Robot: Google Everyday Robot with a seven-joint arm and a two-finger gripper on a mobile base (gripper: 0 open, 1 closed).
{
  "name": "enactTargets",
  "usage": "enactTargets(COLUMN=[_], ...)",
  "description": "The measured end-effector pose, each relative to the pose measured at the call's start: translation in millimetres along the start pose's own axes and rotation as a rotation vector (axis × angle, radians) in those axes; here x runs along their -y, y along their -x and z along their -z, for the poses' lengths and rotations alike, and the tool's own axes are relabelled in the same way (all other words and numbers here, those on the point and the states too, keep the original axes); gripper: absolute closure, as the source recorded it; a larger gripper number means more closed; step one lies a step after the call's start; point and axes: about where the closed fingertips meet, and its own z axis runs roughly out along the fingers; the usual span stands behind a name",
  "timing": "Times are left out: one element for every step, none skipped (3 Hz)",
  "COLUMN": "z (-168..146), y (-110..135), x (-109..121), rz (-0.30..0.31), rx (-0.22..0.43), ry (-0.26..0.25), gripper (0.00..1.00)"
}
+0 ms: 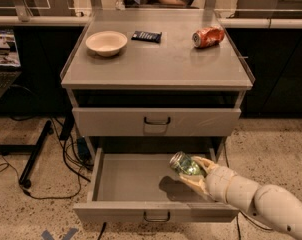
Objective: Pick green can from middle drawer and place on counter
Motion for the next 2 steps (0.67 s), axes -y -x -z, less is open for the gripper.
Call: enactTargets(z=[39, 83], y=[55, 118], x=[16, 42], rz=[0.123, 0.219], rx=[0.052, 0.129], ry=[-0.052, -0.110], gripper=[1.00, 1.00])
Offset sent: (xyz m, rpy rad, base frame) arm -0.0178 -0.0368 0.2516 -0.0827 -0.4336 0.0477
